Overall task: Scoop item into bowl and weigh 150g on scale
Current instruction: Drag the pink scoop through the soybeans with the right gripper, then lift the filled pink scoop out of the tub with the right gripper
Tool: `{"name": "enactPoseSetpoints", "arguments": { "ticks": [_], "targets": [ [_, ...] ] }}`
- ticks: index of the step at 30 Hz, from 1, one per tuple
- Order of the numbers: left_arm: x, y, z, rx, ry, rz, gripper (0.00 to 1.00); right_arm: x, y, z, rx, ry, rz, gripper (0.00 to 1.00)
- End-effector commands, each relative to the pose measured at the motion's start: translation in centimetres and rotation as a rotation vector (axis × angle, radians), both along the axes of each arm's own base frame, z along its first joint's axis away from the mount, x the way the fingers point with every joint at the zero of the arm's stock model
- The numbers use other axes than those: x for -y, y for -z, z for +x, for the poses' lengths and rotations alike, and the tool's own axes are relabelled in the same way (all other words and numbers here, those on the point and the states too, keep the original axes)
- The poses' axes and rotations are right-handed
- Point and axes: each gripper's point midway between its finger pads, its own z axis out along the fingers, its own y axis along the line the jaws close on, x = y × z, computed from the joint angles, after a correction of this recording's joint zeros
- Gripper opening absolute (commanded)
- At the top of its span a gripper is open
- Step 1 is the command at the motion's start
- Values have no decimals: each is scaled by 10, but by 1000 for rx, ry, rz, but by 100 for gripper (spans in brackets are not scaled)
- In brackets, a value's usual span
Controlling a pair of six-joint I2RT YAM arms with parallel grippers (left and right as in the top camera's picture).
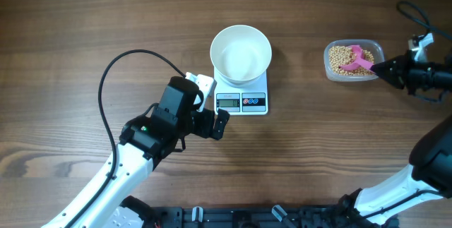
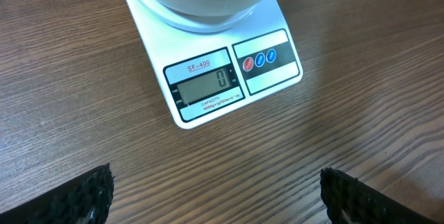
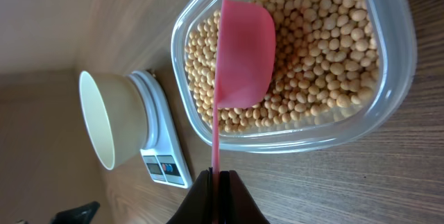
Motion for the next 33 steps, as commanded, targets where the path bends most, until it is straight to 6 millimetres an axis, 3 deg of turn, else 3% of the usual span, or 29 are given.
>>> {"name": "enactPoseSetpoints", "arguments": {
  "ticks": [1, 18, 33],
  "targets": [
    [3, -7, 4, 22, 11, 1, 100, -4, -4, -1, 38, 2, 92, 4],
    [3, -7, 4, 20, 11, 2, 100, 20, -20, -16, 110, 63, 167, 4],
    [3, -7, 4, 20, 11, 2, 100, 3, -46, -20, 219, 21, 284, 4]
  ]
}}
